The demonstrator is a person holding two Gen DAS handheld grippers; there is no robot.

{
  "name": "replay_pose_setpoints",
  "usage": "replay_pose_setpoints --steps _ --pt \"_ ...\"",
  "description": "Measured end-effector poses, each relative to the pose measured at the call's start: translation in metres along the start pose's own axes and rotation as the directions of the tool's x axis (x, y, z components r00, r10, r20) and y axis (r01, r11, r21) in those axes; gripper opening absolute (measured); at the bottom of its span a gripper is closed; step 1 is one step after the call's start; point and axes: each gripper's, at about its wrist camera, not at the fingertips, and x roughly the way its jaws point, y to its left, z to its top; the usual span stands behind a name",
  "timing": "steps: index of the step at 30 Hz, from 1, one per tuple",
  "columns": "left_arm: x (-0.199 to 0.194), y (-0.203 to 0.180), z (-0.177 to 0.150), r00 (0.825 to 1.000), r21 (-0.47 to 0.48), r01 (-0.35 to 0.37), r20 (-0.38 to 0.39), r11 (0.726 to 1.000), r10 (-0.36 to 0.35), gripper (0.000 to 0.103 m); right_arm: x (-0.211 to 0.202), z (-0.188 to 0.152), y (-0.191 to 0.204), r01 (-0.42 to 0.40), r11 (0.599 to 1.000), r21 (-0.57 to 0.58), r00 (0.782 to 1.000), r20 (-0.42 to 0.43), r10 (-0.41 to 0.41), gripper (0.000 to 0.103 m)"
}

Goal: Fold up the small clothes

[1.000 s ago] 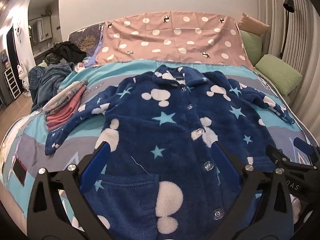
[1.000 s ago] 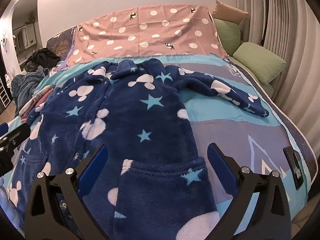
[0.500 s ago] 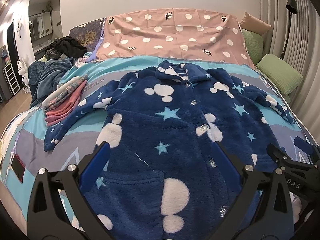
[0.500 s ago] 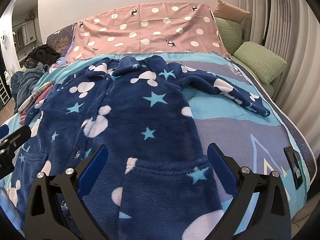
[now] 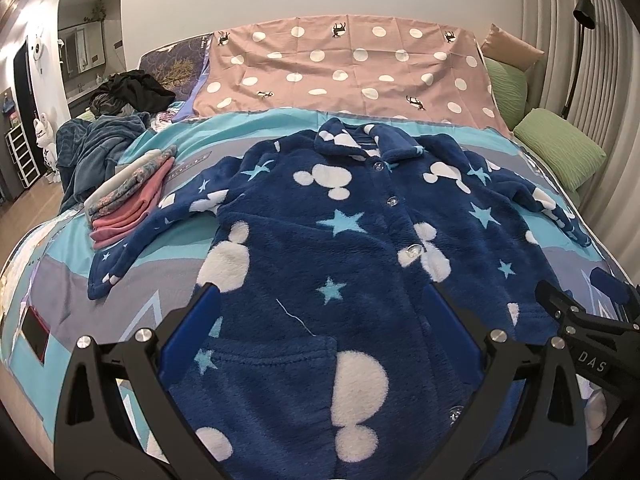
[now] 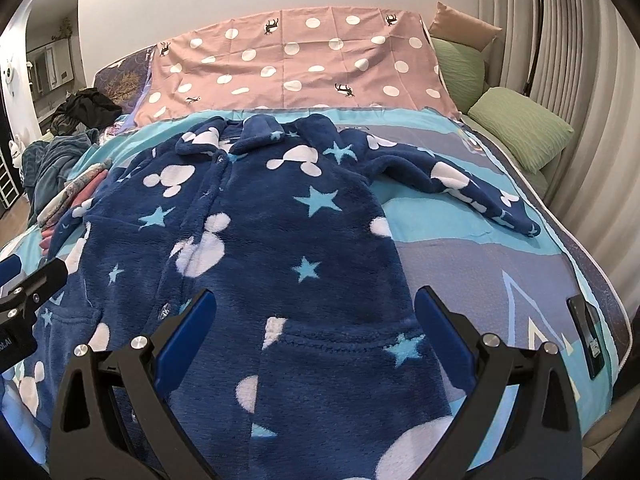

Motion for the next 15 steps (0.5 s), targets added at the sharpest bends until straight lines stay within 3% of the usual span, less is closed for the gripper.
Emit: replay_pose_setpoints --steps 15 --pt "0.003 0.013 -0.009 1.0 -0.012 -0.001 -0.004 1.0 0.001 0.101 -0.007 0.001 0.001 0.068 0.997 0.031 0.997 0.033 -0.069 0.1"
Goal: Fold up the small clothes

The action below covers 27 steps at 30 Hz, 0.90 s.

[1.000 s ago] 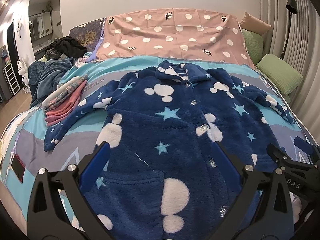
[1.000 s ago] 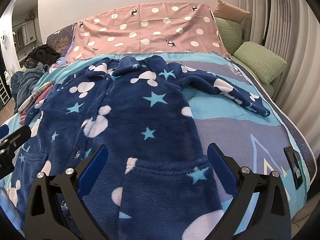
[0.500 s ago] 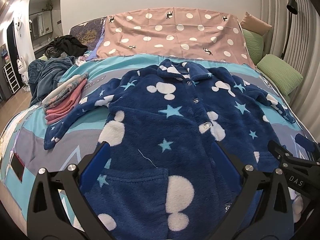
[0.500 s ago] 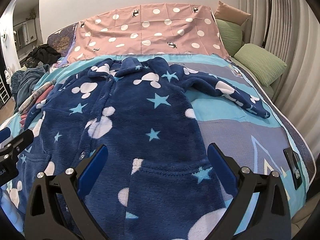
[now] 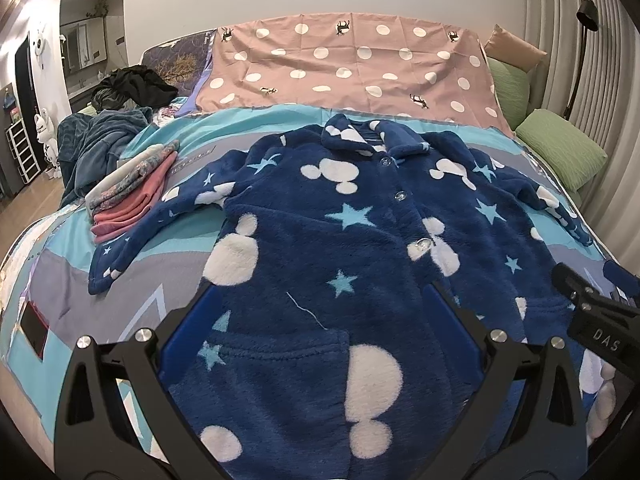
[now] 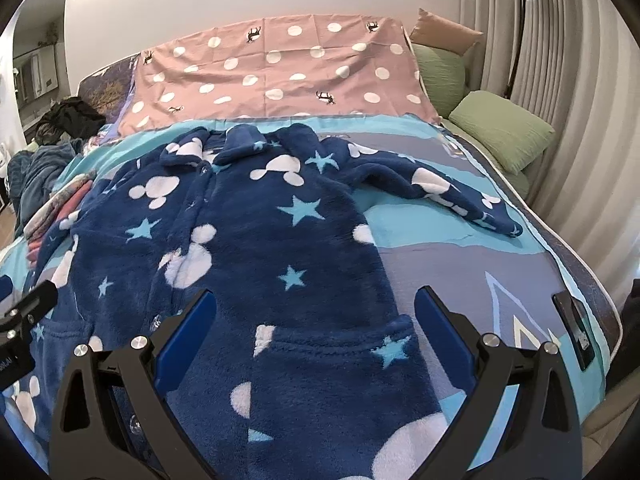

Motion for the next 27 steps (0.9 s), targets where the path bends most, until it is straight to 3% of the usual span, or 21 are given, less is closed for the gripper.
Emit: replay_pose_setpoints --steps 27 --pt "0.0085 0.0037 -0.0049 1.0 -0.013 -0.01 -0.027 1.0 0.01 0.101 -0.0039 -0.0023 0.0084 -0.01 1.0 -0.02 1.0 0.012 0.01 0.1"
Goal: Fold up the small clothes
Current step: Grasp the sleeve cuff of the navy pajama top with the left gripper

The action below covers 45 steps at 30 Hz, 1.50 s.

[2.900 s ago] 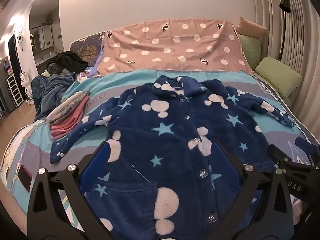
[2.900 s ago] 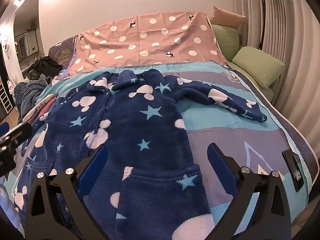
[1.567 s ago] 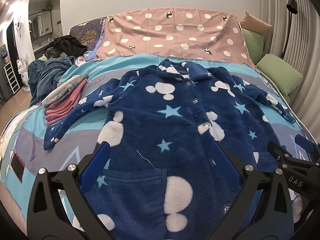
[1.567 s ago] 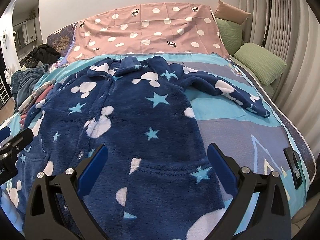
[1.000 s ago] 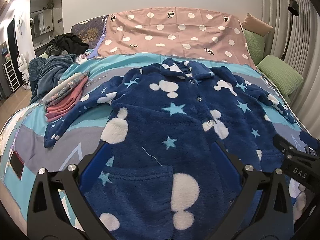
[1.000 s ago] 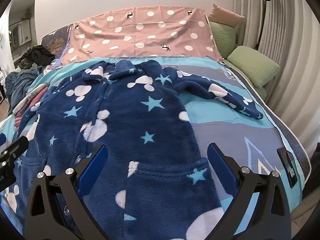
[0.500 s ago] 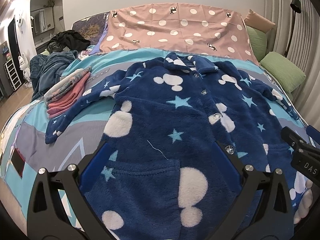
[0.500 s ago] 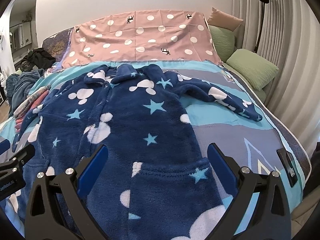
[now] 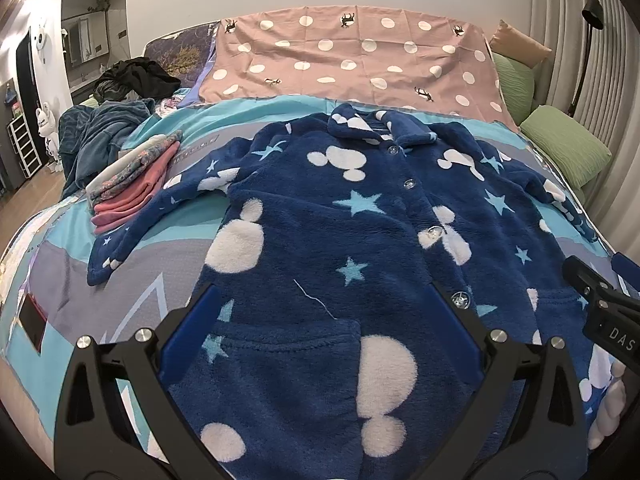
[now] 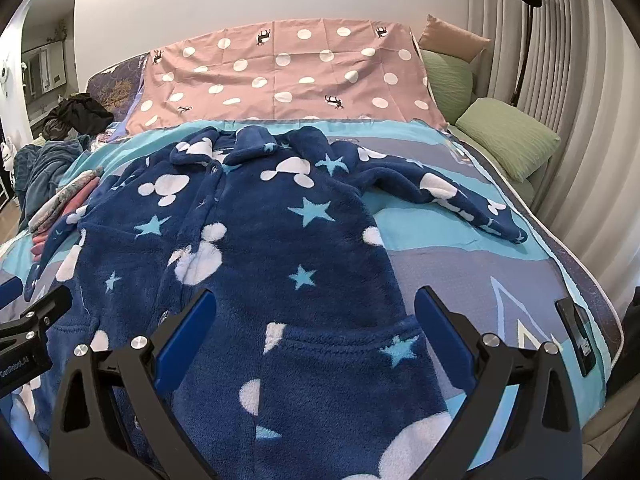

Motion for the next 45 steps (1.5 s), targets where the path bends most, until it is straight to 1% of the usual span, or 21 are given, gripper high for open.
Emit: replay_pose_setpoints --steps 5,10,15,22,23,25,26,27,28,30,31,32,33,34,35,36,38,41,42,44,45 --pt "0.002 0.006 -0.002 0.999 -0.03 0.033 0.016 0.999 -0.033 0.101 0.001 -0.001 0.002 -0.002 1.0 -0.003 1.0 -0.008 0.002 0.1" --pt "0.004 0.016 -0.001 0.999 -0.048 0.029 0.021 0.998 -0.028 0.101 0.005 -0.002 0.006 -0.006 1.0 -0.017 1.0 -0.016 0.006 0.1" --pt "0.007 0.043 0.002 0.999 -0.127 0.039 0.03 0.991 -0.035 0.101 0.008 0.003 0.011 -0.009 0.999 -0.034 1.0 -0.023 0.009 0.1" --pt "0.006 0.103 0.002 0.995 -0.268 0.064 0.089 0.961 -0.041 0.101 0.014 0.013 0.026 -0.028 0.997 -0.073 0.999 -0.024 0.027 0.1" --pt "0.008 0.114 0.002 0.995 -0.291 0.065 0.089 0.955 -0.04 0.101 0.015 0.015 0.027 -0.033 0.997 -0.075 0.999 -0.027 0.031 0.1" --pt "0.013 0.144 0.001 0.995 -0.361 0.079 0.087 0.929 -0.051 0.101 0.017 0.019 0.031 -0.046 0.996 -0.078 0.999 -0.033 0.043 0.1" --pt "0.016 0.161 0.0 0.994 -0.401 0.091 0.085 0.912 -0.062 0.101 0.018 0.022 0.033 -0.047 0.995 -0.083 0.998 -0.035 0.045 0.1" --pt "0.021 0.183 -0.002 0.993 -0.461 0.114 0.082 0.88 -0.085 0.096 0.018 0.023 0.035 -0.045 0.995 -0.089 0.999 -0.034 0.043 0.1" --pt "0.027 0.205 -0.006 0.99 -0.524 0.139 0.079 0.84 -0.115 0.092 0.019 0.025 0.037 -0.041 0.995 -0.096 0.999 -0.032 0.038 0.1" --pt "0.042 0.245 -0.014 0.984 -0.627 0.172 0.068 0.76 -0.167 0.078 0.02 0.028 0.041 -0.032 0.994 -0.109 0.999 -0.03 0.029 0.1" --pt "0.051 0.264 -0.02 0.982 -0.674 0.171 0.056 0.718 -0.181 0.073 0.021 0.029 0.043 -0.029 0.993 -0.113 0.999 -0.031 0.025 0.1" --pt "0.061 0.286 -0.028 0.981 -0.731 0.159 0.04 0.664 -0.19 0.066 0.022 0.029 0.044 -0.027 0.993 -0.115 0.999 -0.033 0.023 0.1" --pt "0.07 0.302 -0.035 0.98 -0.77 0.15 0.032 0.62 -0.198 0.061 0.024 0.03 0.046 -0.025 0.993 -0.115 0.999 -0.037 0.021 0.1" --pt "0.079 0.319 -0.043 0.978 -0.81 0.134 0.016 0.571 -0.206 0.058 0.027 0.031 0.047 -0.025 0.993 -0.113 0.999 -0.042 0.02 0.1" --pt "0.089 0.333 -0.051 0.976 -0.845 0.122 0.007 0.521 -0.217 0.057 0.028 0.031 0.049 -0.025 0.993 -0.112 0.999 -0.046 0.02 0.1" --pt "0.096 0.344 -0.057 0.974 -0.865 0.117 0.005 0.487 -0.225 0.057 0.03 0.032 0.052 -0.026 0.993 -0.112 0.998 -0.052 0.02 0.1" --pt "0.112 0.363 -0.068 0.973 -0.9 0.091 -0.012 0.426 -0.232 0.057 0.034 0.032 0.056 -0.025 0.993 -0.116 0.998 -0.06 0.018 0.1" --pt "0.133 0.384 -0.082 0.97 -0.936 0.077 -0.009 0.344 -0.243 0.057 0.039 0.033 0.066 -0.027 0.992 -0.127 0.997 -0.07 0.018 0.1" --pt "0.143 0.393 -0.087 0.972 -0.951 0.063 -0.011 0.302 -0.237 0.06 0.04 0.034 0.07 -0.028 0.992 -0.125 0.998 -0.067 0.02 0.1" --pt "0.157 0.406 -0.094 0.977 -0.967 0.046 -0.008 0.249 -0.213 0.061 0.042 0.036 0.076 -0.033 0.99 -0.134 0.997 -0.068 0.024 0.1" --pt "0.163 0.414 -0.094 0.98 -0.973 0.041 -0.005 0.227 -0.201 0.061 0.043 0.037 0.078 -0.034 0.99 -0.138 0.997 -0.068 0.025 0.1"
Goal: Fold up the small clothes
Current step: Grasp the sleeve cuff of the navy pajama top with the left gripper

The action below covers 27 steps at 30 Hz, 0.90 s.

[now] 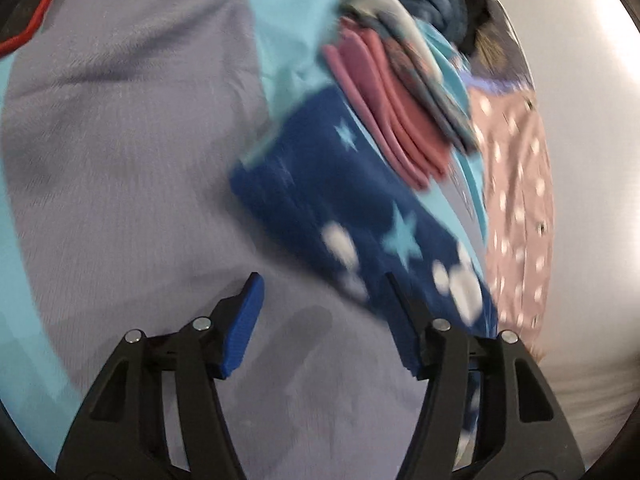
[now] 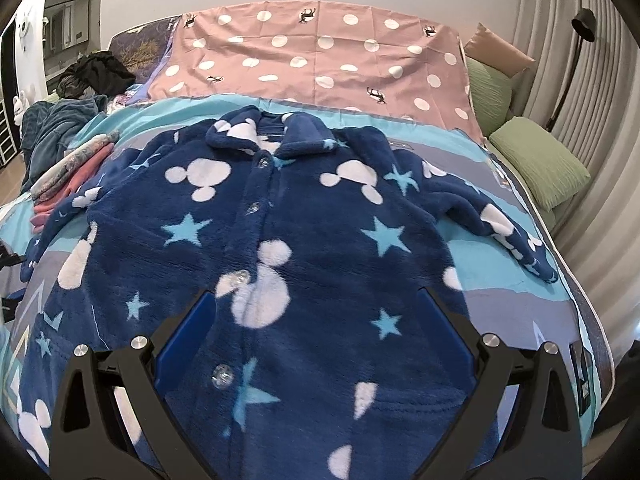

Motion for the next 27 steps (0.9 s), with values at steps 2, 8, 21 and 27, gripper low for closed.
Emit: replay_pose_setpoints --steps 2,8,21,27 --pt "0.008 0.005 0.013 1.0 -0.038 -0.002 0.031 0.999 0.003 0.06 0.002 0.002 0.003 -0.001 1.0 -0.006 1.0 -0.001 0.001 0.1" --pt "0.017 -0.005 0.035 0.992 -0.034 0.107 0.063 0.994 -0.105 0.008 0.012 0.007 0.006 0.0 1.0 0.0 1.0 -0.012 0.0 0.1" --pt "-0.047 -0.239 -0.085 0.919 0.605 0.321 -0.012 0.729 -0.395 0.008 0.024 0.006 -0.019 -0.017 0.999 0.051 1.0 -0.017 0.018 0.1" --pt "-0.009 -0.311 -0.204 0.911 0.766 0.379 -0.209 0.52 -0.355 0.009 0.025 0.003 -0.061 -0.007 0.993 0.115 1.0 -0.018 0.009 0.1"
